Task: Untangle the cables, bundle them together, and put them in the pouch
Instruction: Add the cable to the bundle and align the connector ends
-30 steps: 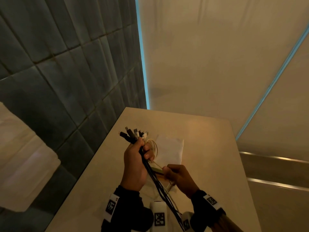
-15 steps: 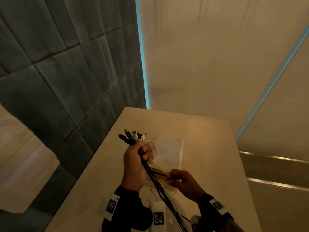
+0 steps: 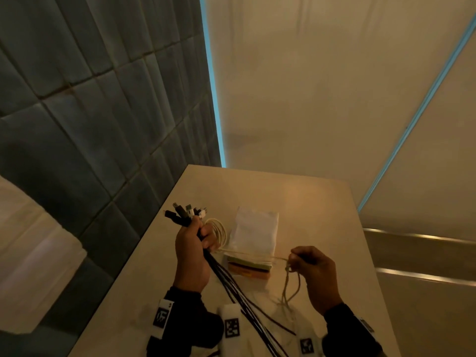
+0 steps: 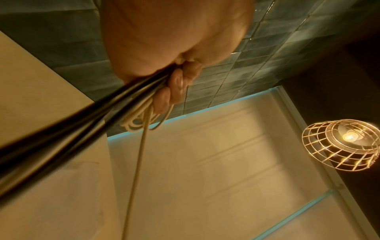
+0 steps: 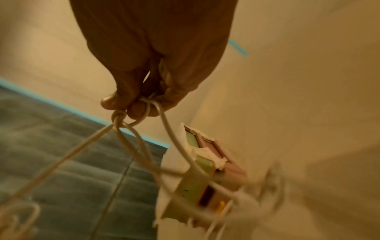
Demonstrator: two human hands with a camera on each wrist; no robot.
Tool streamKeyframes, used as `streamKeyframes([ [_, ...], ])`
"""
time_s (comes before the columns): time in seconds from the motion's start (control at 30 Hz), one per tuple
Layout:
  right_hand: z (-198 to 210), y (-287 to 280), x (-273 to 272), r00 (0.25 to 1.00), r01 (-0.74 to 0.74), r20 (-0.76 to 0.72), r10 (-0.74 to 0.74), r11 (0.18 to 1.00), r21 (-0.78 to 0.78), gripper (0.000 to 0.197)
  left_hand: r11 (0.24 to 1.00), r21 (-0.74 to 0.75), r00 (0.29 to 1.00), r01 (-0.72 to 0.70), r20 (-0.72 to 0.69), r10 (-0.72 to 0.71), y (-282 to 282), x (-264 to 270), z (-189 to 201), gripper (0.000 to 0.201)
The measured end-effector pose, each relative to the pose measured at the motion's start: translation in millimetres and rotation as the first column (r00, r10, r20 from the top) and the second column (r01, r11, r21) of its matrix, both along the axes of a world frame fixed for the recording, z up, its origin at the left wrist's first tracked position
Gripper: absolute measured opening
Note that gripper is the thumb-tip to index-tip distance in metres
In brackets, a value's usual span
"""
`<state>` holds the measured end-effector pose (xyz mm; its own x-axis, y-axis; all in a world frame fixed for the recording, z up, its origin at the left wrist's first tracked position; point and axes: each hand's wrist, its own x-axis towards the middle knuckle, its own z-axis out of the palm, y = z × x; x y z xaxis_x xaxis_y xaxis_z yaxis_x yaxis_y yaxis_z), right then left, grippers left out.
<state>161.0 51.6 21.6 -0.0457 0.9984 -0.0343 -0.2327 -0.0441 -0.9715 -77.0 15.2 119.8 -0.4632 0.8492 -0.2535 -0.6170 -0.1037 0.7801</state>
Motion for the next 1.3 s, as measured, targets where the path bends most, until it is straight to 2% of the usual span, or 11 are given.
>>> streamKeyframes([
  [0.13,14,3,5,0.954,-0.062,-0.300,0.022,0.990,-0.124,0.006,1.000,-0.022,0.999,-0.013,-0.044,0.012,1,1,2,0.031],
  [0.23,34,6,4,0.873,-0.193,-0.474,0.114,0.974,-0.120,0.012,0.998,-0.043,0.973,0.049,-0.223,-0.057,1,13,4,0.024],
  [0.43,80,7,-26,0.956,-0.169,-0.248,0.159,0.985,-0.021,0.006,0.950,-0.078,0.808,0.304,-0.508,-0.300,0,53,15,0.022],
  [0.53,96,6,-37,0.966,-0.167,-0.199,0.163,0.986,-0.004,0.007,0.925,-0.161,0.655,0.345,-0.665,-0.360,-3,64,12,0.022],
  [0.6,105,5,-42,0.975,-0.161,-0.157,0.160,0.987,0.003,0.009,0.909,-0.186,0.607,0.372,-0.692,-0.390,-4,70,6,0.027],
  [0.8,117,8,-42,0.981,-0.194,0.006,0.194,0.981,0.026,0.017,0.916,-0.160,0.609,0.367,-0.704,-0.367,-5,61,3,0.016],
  [0.9,117,11,-34,0.952,-0.290,0.114,0.283,0.956,0.046,0.014,0.927,-0.108,0.637,0.358,-0.698,-0.327,-6,58,4,0.009],
  [1.0,116,15,-28,0.923,-0.364,0.150,0.353,0.930,0.048,0.011,0.942,-0.083,0.697,0.326,-0.651,-0.299,-6,58,5,0.012],
  [1.1,112,18,-26,0.931,-0.345,0.150,0.334,0.937,0.050,0.006,0.952,-0.047,0.783,0.301,-0.559,-0.275,-5,60,4,0.007],
  [1.23,99,26,-18,0.922,-0.312,0.248,0.298,0.950,0.020,0.015,0.965,0.001,0.886,0.261,-0.398,-0.239,-5,56,3,0.025],
  [1.3,92,33,-8,0.914,-0.276,0.310,0.262,0.961,0.003,0.024,0.970,0.007,0.910,0.242,-0.350,-0.224,-3,49,1,0.024],
])
